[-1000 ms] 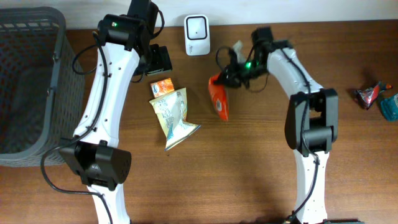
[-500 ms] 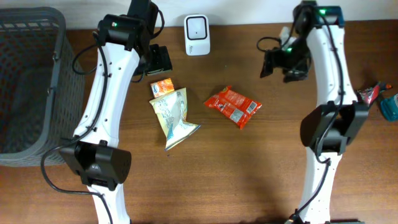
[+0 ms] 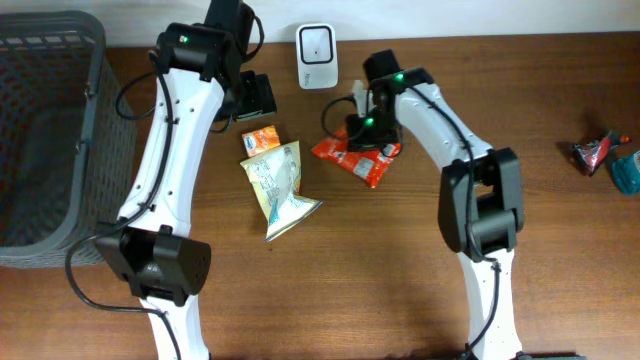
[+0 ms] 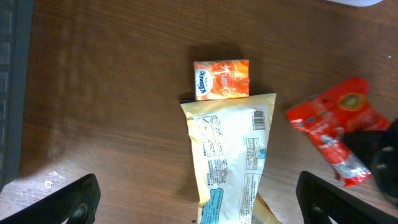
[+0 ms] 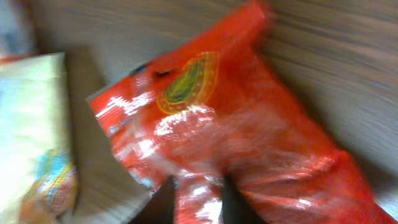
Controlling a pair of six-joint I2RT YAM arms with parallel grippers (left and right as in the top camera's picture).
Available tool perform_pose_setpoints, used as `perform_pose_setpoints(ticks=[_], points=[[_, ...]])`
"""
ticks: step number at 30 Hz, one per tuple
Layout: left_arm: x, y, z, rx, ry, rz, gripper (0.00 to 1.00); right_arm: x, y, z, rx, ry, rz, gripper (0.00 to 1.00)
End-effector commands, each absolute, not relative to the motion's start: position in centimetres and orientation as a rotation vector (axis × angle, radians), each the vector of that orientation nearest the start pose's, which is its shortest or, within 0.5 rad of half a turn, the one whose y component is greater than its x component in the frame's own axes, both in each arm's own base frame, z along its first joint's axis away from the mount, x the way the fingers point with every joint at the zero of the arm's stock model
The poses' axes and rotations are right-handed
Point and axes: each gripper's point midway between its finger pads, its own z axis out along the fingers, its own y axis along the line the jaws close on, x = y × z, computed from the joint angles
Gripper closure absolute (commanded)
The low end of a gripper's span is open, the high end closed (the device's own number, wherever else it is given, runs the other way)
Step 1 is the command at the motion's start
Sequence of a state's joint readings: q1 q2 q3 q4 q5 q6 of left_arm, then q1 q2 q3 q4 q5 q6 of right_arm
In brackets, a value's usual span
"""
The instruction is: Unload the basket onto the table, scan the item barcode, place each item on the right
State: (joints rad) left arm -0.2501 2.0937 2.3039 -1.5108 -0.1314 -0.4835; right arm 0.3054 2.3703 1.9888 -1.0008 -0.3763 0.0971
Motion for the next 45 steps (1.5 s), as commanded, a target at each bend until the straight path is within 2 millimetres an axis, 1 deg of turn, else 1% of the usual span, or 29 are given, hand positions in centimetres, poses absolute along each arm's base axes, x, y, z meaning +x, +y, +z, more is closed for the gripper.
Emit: perform_pose_setpoints(ticks=[1, 2, 3, 4, 6, 9, 10, 11, 12, 13, 15, 18, 19, 20, 21, 22, 23, 24, 26, 28, 29, 31, 34, 36, 37, 38, 40, 43, 45], points=[[43.6, -8.6, 22.9, -0.360, 2.787, 0.024, 0.01, 43.7, 26.1, 4.5, -0.634, 2.899, 0.709, 0.65], [43.6, -8.6, 22.9, -0.360, 2.787, 0.024, 0.01, 44.1, 25.8, 5.8, -0.631, 2.898, 0.667, 0.63], [43.6, -8.6, 22.9, -0.360, 2.787, 0.024, 0.01, 44.6, 25.1, 7.8, -0.618, 2.900, 0.624, 0.54], [43.6, -8.6, 22.9, -0.360, 2.787, 0.024, 0.01, 44.9, 23.9, 10.0, -0.593, 2.908, 0.571, 0.40], [43.6, -8.7, 22.9, -0.359, 2.787, 0.024, 0.01, 44.8, 22.0, 13.7, -0.528, 2.924, 0.544, 0.33], [43.6, -8.7, 23.0, -0.360, 2.786, 0.023, 0.01, 42.7, 19.5, 17.1, -0.416, 3.006, 0.590, 0.40], [43.6, -8.6, 22.9, -0.360, 2.787, 0.023, 0.01, 42.3, 18.9, 17.0, -0.401, 3.035, 0.580, 0.31], [43.6, -8.6, 22.9, -0.360, 2.787, 0.023, 0.01, 42.0, 18.5, 16.9, -0.386, 3.056, 0.579, 0.08], [43.6, -8.6, 22.9, -0.360, 2.787, 0.023, 0.01, 41.9, 18.4, 16.6, -0.383, 3.068, 0.578, 0.01], [43.6, -8.7, 23.0, -0.360, 2.786, 0.015, 0.01, 41.8, 18.4, 16.4, -0.382, 3.074, 0.577, 0.01], [44.4, -11.3, 23.3, -0.329, 2.774, -0.186, 0.01, 42.2, 18.4, 16.4, -0.385, 3.059, 0.572, 0.01], [44.3, -11.7, 23.1, -0.323, 2.788, -0.214, 0.01, 42.5, 18.5, 16.5, -0.385, 3.044, 0.574, 0.01], [44.1, -12.1, 22.6, -0.310, 2.805, -0.225, 0.09, 42.6, 18.4, 16.4, -0.387, 3.046, 0.558, 0.01], [43.9, -12.8, 21.6, -0.222, 2.835, -0.222, 0.57, 42.8, 18.1, 16.1, -0.385, 3.047, 0.521, 0.31], [43.6, -13.8, 20.4, -0.130, 2.871, -0.230, 0.89, 42.9, 17.5, 15.6, -0.298, 3.079, 0.475, 0.64], [43.3, -14.9, 19.2, -0.047, 2.910, -0.272, 0.97, 43.0, 17.2, 15.3, -0.235, 3.094, 0.469, 0.79], [42.9, -16.9, 17.9, 0.067, 2.944, -0.379, 1.00, 43.4, 16.6, 14.7, -0.139, 3.107, 0.471, 0.90], [42.7, -19.1, 16.7, 0.211, 2.951, -0.524, 1.00, 43.4, 16.3, 14.1, -0.075, 3.125, 0.516, 0.96], [43.1, -21.5, 15.1, 0.268, 2.950, -0.709, 1.00, 42.6, 16.5, 12.9, -0.048, 3.175, 0.616, 0.96], [43.6, -23.3, 13.5, 0.283, 2.947, -0.857, 1.00, 42.0, 16.7, 10.5, -0.028, 3.223, 0.643, 0.96], [43.6, -24.1, 12.5, 0.328, 2.943, -0.926, 1.00, 41.8, 17.4, 9.5, -0.019, 3.226, 0.728, 0.96], [44.0, -24.6, 9.8, 0.340, 2.969, -0.950, 1.00, 42.4, 18.7, 7.4, 0.010, 3.183, 0.864, 0.96], [44.6, -24.8, 5.5, 0.323, 3.021, -0.949, 1.00, 42.7, 19.0, 3.7, 0.123, 3.174, 0.874, 0.96], [44.4, -24.5, 2.7, 0.305, 3.075, -0.922, 1.00, 42.5, 18.5, 2.2, 0.128, 3.180, 0.836, 0.96], [44.5, -23.8, 1.2, 0.294, 3.106, -0.857, 1.00, 42.7, 17.6, 1.7, 0.130, 3.187, 0.745, 0.96], [44.6, -22.6, -0.4, 0.288, 3.143, -0.725, 1.00, 43.1, 16.5, 1.1, 0.127, 3.190, 0.621, 0.96], [44.9, -20.1, -1.7, 0.212, 3.193, -0.475, 1.00, 43.6, 15.4, 0.9, 0.123, 3.180, 0.512, 0.96], [45.3, -16.7, -1.3, -0.019, 3.224, -0.187, 1.00, 45.6, 15.3, 2.4, 0.087, 3.110, 0.478, 0.96], [45.8, -15.2, 0.7, -0.106, 3.215, -0.096, 1.00, 47.5, 15.0, 5.0, 0.074, 3.044, 0.431, 0.96]])
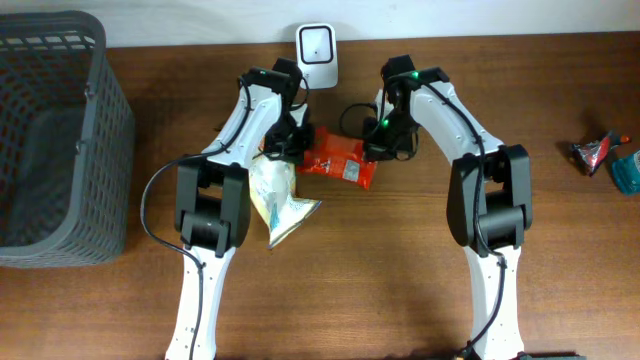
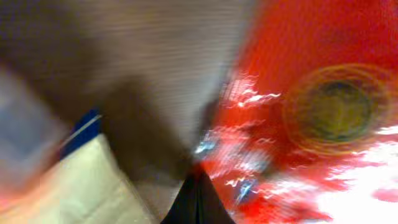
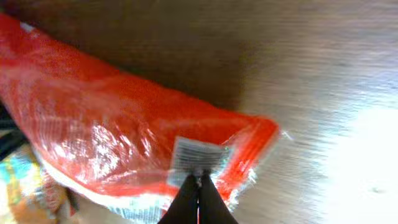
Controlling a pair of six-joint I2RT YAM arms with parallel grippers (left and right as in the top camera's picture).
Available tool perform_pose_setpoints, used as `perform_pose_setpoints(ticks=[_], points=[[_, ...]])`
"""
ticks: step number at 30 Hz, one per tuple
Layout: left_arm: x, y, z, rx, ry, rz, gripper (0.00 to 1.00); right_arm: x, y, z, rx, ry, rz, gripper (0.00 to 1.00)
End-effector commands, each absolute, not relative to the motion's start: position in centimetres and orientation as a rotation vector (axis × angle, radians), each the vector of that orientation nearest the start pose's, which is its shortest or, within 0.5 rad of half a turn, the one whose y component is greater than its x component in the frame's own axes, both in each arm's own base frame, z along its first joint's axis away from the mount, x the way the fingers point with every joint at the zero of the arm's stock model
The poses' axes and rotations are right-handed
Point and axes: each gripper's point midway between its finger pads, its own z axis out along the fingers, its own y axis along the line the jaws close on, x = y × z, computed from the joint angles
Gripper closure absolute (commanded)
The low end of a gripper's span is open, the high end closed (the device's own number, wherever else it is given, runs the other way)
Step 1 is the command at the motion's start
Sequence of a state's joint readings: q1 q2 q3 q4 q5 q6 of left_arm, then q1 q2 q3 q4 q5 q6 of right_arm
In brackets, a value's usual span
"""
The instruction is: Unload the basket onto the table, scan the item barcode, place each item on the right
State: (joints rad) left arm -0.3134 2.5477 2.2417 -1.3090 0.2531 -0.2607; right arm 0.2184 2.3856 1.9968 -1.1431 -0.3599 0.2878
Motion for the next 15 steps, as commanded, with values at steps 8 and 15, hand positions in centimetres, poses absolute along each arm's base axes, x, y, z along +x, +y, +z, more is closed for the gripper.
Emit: perform_pose_setpoints(ticks=[8, 15], points=[[43.0, -22.5, 8.4, 0.162, 3.223, -0.539, 1.00, 45.5, 15.1, 10.6, 0.057, 3.110, 0.471, 0.93], [44.0, -27.8, 1.3, 0.274, 3.174, -0.627, 1.00, 42.2, 16.4, 4.1, 0.103, 3.248, 0.642, 0.96]])
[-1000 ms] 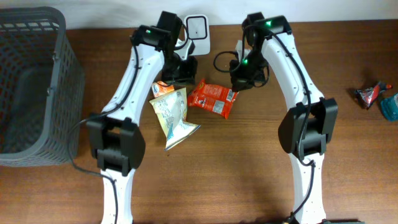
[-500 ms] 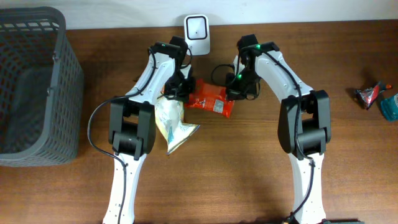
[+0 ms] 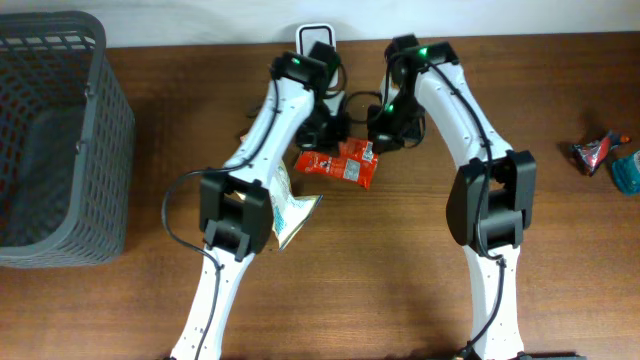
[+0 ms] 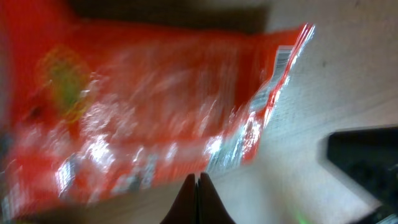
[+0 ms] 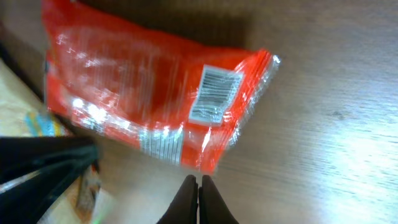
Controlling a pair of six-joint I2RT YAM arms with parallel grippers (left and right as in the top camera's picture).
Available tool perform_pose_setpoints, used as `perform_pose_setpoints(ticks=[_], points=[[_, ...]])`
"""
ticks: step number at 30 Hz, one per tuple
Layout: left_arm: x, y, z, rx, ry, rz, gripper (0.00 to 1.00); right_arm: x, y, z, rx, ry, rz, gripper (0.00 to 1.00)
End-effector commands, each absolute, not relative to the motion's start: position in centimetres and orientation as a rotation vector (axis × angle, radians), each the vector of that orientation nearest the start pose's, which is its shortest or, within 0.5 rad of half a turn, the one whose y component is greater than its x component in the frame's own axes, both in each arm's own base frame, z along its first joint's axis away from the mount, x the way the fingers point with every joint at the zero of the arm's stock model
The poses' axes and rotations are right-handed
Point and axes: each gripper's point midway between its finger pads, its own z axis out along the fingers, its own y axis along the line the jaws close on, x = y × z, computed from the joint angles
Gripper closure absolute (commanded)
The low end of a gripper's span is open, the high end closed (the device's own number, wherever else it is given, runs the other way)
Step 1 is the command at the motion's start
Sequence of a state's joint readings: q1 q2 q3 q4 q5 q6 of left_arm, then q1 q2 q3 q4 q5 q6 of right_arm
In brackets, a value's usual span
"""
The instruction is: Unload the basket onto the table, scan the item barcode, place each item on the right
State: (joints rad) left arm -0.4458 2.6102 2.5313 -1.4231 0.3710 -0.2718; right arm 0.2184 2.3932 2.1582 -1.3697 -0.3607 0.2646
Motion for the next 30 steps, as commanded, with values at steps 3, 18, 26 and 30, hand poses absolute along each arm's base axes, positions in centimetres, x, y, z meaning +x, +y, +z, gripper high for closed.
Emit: perform_pose_setpoints(ticks=[3, 18, 26, 30], points=[[46.1, -25.2, -1.0, 0.220, 3.154, -0.489, 1.00, 42.2, 16.2, 1.4, 0.115, 3.240, 0.625, 0.96], [49.3, -17.3, 6.7, -0.234, 3.082, -0.274, 1.00, 47.6, 23.1, 8.3, 0.020, 2.936, 0.978, 0.96], [48.2, -11.0, 6.2, -0.253, 3.193, -0.436, 0.76, 46.6, 29.1, 3.5, 0.129, 3.001, 0.962, 0.96], [46.3, -11.7, 4.0, -0.209, 3.297, -0.435, 1.00, 45.8, 23.7, -0.6, 0.263, 3.129, 0.532, 0.96]])
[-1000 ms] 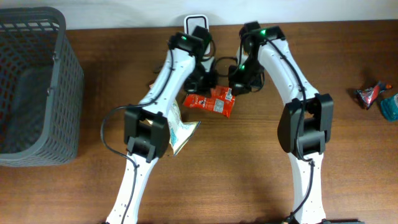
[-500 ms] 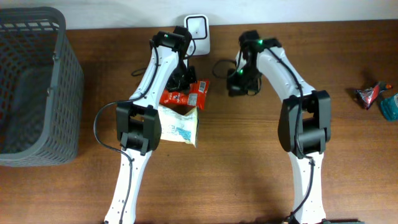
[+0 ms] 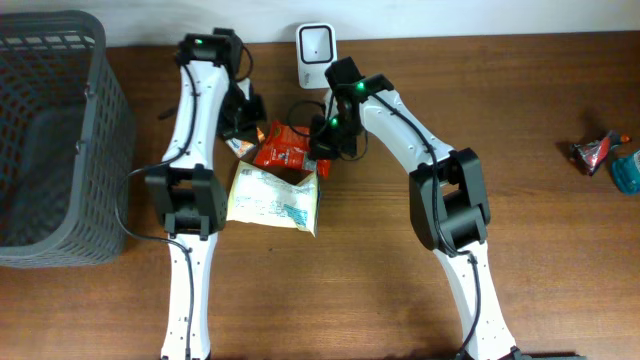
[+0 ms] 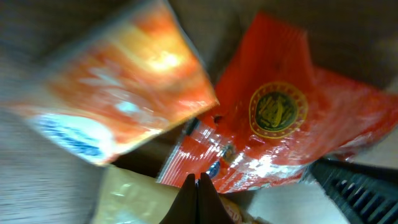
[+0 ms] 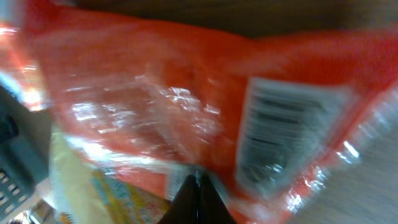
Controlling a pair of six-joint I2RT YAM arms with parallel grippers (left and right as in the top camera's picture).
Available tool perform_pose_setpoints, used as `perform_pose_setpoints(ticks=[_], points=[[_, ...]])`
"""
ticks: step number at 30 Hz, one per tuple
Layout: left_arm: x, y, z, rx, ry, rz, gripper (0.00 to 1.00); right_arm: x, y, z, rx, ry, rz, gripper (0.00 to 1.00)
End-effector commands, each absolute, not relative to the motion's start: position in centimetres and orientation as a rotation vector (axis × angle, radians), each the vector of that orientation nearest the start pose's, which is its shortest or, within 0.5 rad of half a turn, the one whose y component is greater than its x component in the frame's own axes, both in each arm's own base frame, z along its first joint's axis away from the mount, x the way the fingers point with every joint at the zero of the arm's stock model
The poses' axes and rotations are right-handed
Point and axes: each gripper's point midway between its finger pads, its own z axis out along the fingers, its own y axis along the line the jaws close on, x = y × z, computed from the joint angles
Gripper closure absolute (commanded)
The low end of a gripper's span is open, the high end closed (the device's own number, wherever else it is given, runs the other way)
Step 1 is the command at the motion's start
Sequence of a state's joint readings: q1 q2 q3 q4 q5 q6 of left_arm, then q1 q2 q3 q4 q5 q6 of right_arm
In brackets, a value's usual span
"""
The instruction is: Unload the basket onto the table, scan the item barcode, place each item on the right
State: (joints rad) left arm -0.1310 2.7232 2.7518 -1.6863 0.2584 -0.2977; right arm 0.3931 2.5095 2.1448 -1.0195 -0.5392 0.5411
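A red snack packet (image 3: 283, 150) lies on the table below the white scanner (image 3: 315, 43). My left gripper (image 4: 198, 180) is shut, its tip at the lower edge of the red packet (image 4: 280, 118), logo side up. My right gripper (image 5: 198, 179) is also shut, its tip against the red packet (image 5: 155, 81) beside its white barcode label (image 5: 273, 130). In the overhead view the left gripper (image 3: 250, 138) stands at the packet's left and the right gripper (image 3: 322, 150) at its right. Nothing shows between either pair of fingers.
An orange tissue pack (image 4: 118, 93) lies against the red packet's left side. A cream bag (image 3: 275, 197) lies flat just in front of them. A grey basket (image 3: 110, 130) stands at the far left. Two small wrapped items (image 3: 595, 150) lie at the far right edge.
The red packet now lies further left, next to the tissue pack. Both shut grippers have moved left with it. The cream bag has turned from upright to lying crosswise.
First the left gripper was open above the cream bag and the right one at the red packet. Then both stood shut either side of the packet. It was then below the scanner, barcode side showing, and now lies left beside the tissue pack.
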Motion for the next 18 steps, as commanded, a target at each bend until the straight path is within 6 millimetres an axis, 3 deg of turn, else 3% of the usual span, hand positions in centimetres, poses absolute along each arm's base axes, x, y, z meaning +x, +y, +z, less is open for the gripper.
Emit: perform_pose_setpoints(ticks=[1, 3, 5, 7, 10, 12, 14, 18], points=[[46.2, -11.8, 4.0, -0.182, 3.298, -0.450, 1.00, 45.8, 21.9, -1.0, 0.270, 3.140, 0.418, 0.96], [46.3, -11.9, 4.7, -0.170, 3.282, -0.457, 1.00, 46.0, 19.7, -1.1, 0.229, 3.152, 0.354, 0.96], [46.5, -12.2, 7.1, -0.111, 3.229, -0.497, 1.00, 47.2, 18.1, -0.1, 0.185, 3.129, 0.386, 0.96], [46.6, -13.0, 9.5, -0.062, 3.175, -0.569, 1.00, 48.1, 17.8, 0.9, 0.148, 3.100, 0.432, 0.96], [46.0, -15.4, 12.5, 0.045, 3.113, -0.651, 1.00, 49.2, 18.0, 4.3, 0.102, 3.054, 0.500, 0.96], [44.2, -18.3, 11.5, 0.138, 3.167, -0.693, 1.00, 48.8, 18.8, 7.1, 0.073, 3.047, 0.579, 0.96], [42.1, -19.9, 9.7, 0.210, 3.252, -0.681, 1.00, 47.9, 18.6, 8.5, 0.016, 3.069, 0.579, 0.96], [39.6, -20.3, 7.9, 0.285, 3.345, -0.662, 1.00, 46.6, 18.2, 8.7, -0.039, 3.115, 0.565, 0.95]])
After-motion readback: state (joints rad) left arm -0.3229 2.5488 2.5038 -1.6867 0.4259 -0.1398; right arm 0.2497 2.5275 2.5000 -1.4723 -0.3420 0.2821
